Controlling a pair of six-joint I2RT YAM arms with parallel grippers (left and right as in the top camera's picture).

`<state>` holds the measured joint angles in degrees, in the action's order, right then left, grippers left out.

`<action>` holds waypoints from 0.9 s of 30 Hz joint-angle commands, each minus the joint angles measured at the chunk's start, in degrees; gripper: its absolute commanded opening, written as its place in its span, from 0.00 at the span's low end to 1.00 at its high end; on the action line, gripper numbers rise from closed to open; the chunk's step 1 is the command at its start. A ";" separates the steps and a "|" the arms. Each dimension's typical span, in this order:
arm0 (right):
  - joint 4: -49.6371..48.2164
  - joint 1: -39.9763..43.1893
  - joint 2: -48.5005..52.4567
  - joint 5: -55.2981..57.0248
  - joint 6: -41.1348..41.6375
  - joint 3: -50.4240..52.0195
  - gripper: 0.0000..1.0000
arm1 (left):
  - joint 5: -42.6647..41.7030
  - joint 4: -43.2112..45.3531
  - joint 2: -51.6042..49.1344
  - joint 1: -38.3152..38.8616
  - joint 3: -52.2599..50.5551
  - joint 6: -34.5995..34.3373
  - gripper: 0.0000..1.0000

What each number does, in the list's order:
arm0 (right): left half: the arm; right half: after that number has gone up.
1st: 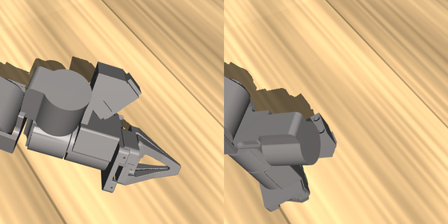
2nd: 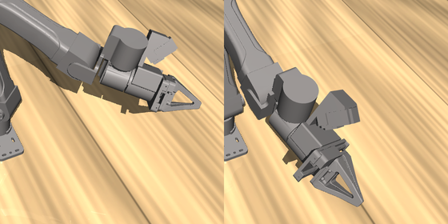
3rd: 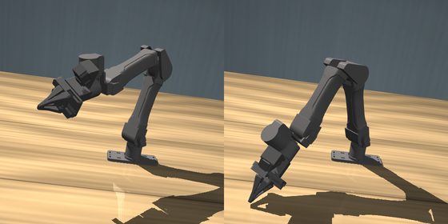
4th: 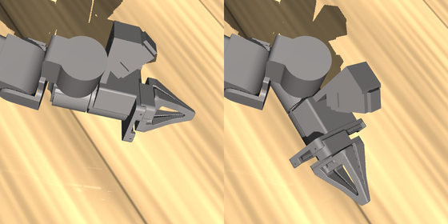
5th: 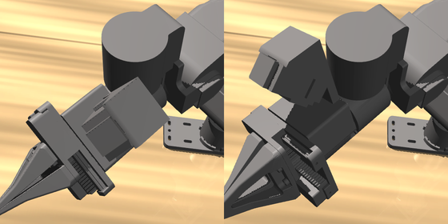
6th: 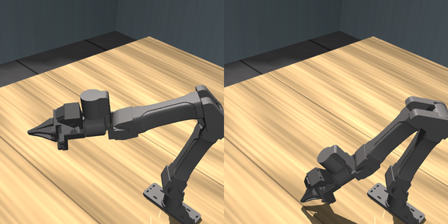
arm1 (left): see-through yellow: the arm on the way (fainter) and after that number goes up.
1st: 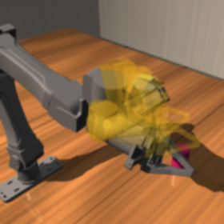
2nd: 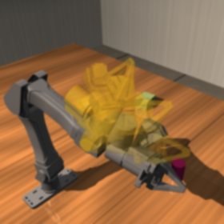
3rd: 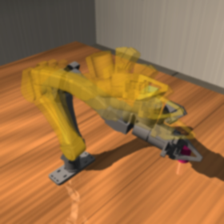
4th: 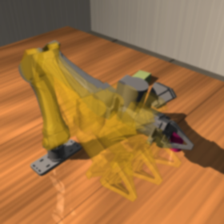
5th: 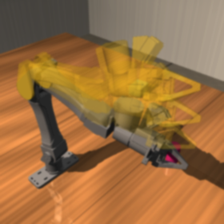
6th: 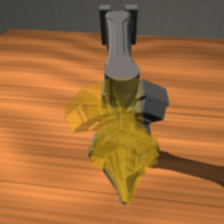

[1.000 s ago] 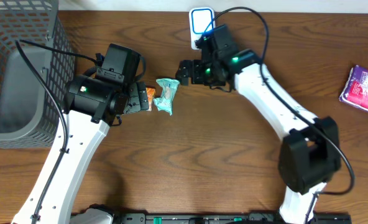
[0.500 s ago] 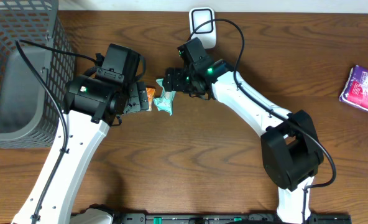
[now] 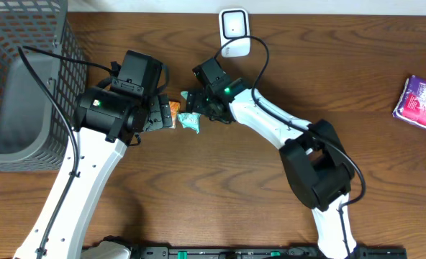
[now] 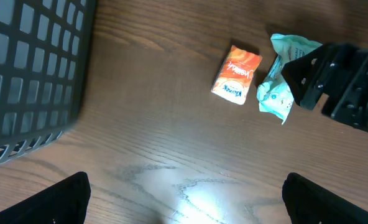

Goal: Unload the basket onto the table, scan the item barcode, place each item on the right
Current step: 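Grasp the mint-green wipes pack with the right gripper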

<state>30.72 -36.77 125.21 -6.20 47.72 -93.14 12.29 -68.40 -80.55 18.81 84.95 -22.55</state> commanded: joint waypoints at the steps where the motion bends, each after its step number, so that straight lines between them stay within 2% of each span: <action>1: -0.35 -0.09 1.46 1.11 2.05 0.22 0.74 | 0.13 -0.15 0.28 -0.31 0.46 -0.50 0.98; 6: -0.63 -0.09 2.43 0.09 2.45 0.22 0.73 | 0.13 -0.15 0.28 -0.31 0.46 -0.50 0.98; 15: -0.55 -0.96 2.43 0.17 2.34 0.22 0.55 | 0.13 -0.15 0.28 -0.31 0.46 -0.50 0.98; 27: -0.52 -2.05 2.43 0.26 0.37 0.22 0.51 | 0.13 -0.15 0.28 -0.31 0.46 -0.50 0.98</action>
<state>30.11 -37.80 127.00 -6.57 49.43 -93.14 12.29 -68.40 -80.58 18.81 84.95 -22.55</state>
